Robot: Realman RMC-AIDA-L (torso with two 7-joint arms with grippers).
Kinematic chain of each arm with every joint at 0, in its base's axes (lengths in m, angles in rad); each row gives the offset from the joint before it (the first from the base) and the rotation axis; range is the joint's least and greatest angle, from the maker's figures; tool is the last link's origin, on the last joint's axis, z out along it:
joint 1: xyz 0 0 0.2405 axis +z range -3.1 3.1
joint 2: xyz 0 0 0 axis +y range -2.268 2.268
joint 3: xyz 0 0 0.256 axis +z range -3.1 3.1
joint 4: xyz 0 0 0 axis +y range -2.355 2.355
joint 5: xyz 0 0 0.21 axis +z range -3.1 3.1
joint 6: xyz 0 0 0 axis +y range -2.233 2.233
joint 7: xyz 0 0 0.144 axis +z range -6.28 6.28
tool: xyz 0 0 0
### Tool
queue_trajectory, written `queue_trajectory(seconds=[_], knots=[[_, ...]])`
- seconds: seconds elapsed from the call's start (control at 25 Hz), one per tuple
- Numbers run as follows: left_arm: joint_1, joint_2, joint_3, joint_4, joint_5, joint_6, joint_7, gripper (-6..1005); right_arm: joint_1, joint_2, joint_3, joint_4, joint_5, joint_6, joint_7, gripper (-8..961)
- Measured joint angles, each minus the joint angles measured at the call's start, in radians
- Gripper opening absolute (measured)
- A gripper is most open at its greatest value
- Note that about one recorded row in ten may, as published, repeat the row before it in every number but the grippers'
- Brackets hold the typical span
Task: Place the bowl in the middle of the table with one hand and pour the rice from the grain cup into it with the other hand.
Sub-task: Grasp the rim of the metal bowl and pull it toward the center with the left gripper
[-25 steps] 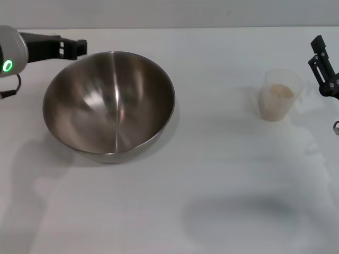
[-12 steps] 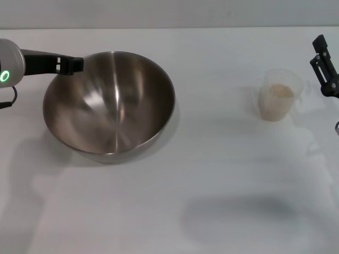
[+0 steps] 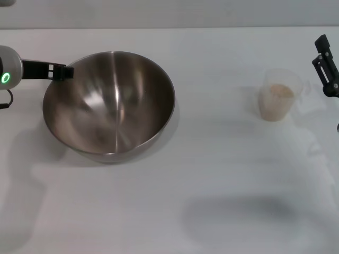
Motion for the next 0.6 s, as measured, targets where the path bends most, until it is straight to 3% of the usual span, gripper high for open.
queue_trajectory(seconds=[0.28,0.6], knots=[[-0.004,0.002,-0.006,0.048,0.016,0.037,0.000,531,-0.003,0.000,0.000,0.000,0.000,-0.011,0.000,690],[-0.014,0.002,-0.005,0.058,0.013,-0.039,0.000,528,-0.002,0.000,0.000,0.000,0.000,-0.028,0.005,690]])
